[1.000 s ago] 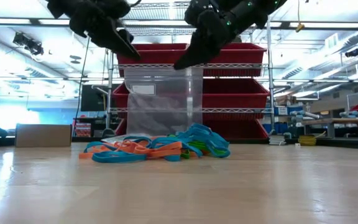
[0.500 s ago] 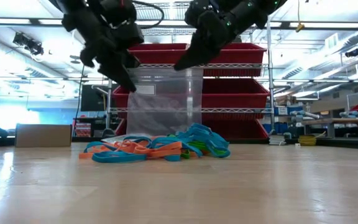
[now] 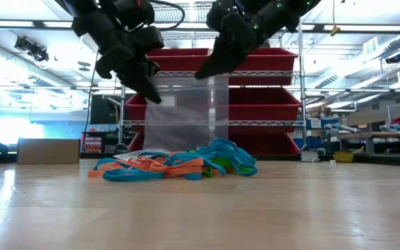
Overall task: Sort rubber bands
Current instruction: Open the right transparent zip bag
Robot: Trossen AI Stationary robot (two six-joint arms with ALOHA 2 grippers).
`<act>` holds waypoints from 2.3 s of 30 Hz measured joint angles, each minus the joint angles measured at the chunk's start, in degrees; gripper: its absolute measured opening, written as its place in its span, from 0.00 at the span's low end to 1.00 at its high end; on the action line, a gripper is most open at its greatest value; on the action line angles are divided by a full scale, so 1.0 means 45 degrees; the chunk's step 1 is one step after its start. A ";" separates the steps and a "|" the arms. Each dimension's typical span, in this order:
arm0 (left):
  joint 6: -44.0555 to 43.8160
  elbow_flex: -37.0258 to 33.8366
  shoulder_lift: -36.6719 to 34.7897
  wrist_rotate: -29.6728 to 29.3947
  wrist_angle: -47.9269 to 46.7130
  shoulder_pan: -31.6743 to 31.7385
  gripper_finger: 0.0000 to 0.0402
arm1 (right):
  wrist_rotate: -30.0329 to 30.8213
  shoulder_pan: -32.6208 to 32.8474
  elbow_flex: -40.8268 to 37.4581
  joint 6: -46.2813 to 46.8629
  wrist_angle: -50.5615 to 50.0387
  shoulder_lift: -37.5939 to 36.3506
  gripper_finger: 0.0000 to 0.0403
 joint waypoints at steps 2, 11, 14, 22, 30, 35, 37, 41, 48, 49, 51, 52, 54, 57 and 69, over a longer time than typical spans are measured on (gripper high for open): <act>0.0075 0.0000 0.0000 0.0078 0.0137 -0.0010 0.02 | 0.0050 0.0000 0.0000 0.0013 -0.0153 0.0000 0.00; 0.0136 0.0000 0.0000 0.0102 0.0112 -0.0010 0.01 | -0.0009 0.0000 0.0000 0.0005 -0.0621 0.0000 0.01; 0.0169 0.0000 0.0000 0.0100 0.0000 -0.0010 0.01 | -0.0052 0.0000 0.0000 0.0010 -0.0639 0.0000 0.05; 0.0452 0.0000 0.0000 -0.0228 -0.0125 -0.0010 0.00 | -0.0040 -0.0043 0.0000 0.0822 0.0023 0.0005 0.20; 0.0541 0.0000 -0.0005 -0.0323 0.0089 -0.0015 0.00 | -0.0013 -0.0237 -0.0004 0.1179 0.0335 0.0003 0.20; 0.0564 0.0000 -0.0005 -0.0354 0.0089 -0.0022 0.00 | -0.0018 -0.0376 -0.0005 0.1333 0.0653 0.0003 0.18; 0.0575 0.0000 -0.0005 -0.0398 0.0092 -0.0090 0.00 | -0.0012 -0.0398 -0.0005 0.1311 0.0650 0.0005 0.18; 0.0719 0.0000 -0.0005 -0.0582 0.0209 -0.0310 0.00 | -0.0013 -0.0413 -0.0003 0.1307 0.0570 0.0005 0.18; 0.0747 0.0000 -0.0005 -0.0735 0.0405 -0.0350 0.00 | -0.0018 -0.0413 -0.0005 0.1458 0.0097 0.0005 0.18; 0.0743 0.0000 -0.0005 -0.0748 0.0451 -0.0350 0.00 | -0.0025 -0.0413 -0.0005 0.1520 0.0070 0.0005 0.18; 0.0743 0.0000 -0.0005 -0.0748 0.0469 -0.0350 0.00 | -0.0071 -0.0408 -0.0005 0.1554 0.0071 0.0005 0.18; 0.0743 0.0000 -0.0008 -0.0743 0.0469 -0.0350 0.00 | -0.0071 -0.0389 -0.0005 0.1554 0.0073 0.0005 0.18; 0.0738 0.0000 -0.0005 -0.0743 0.0469 -0.0350 0.00 | -0.0075 -0.0384 -0.0005 0.1554 0.0074 0.0004 0.18; 0.0735 0.0000 -0.0007 -0.0738 0.0464 -0.0350 0.00 | -0.0101 -0.0384 -0.0005 0.1625 0.0080 0.0005 0.18; 0.0714 0.0000 -0.0005 -0.0728 0.0455 -0.0345 0.00 | -0.0489 -0.0379 -0.0005 0.1807 0.1032 0.0005 0.17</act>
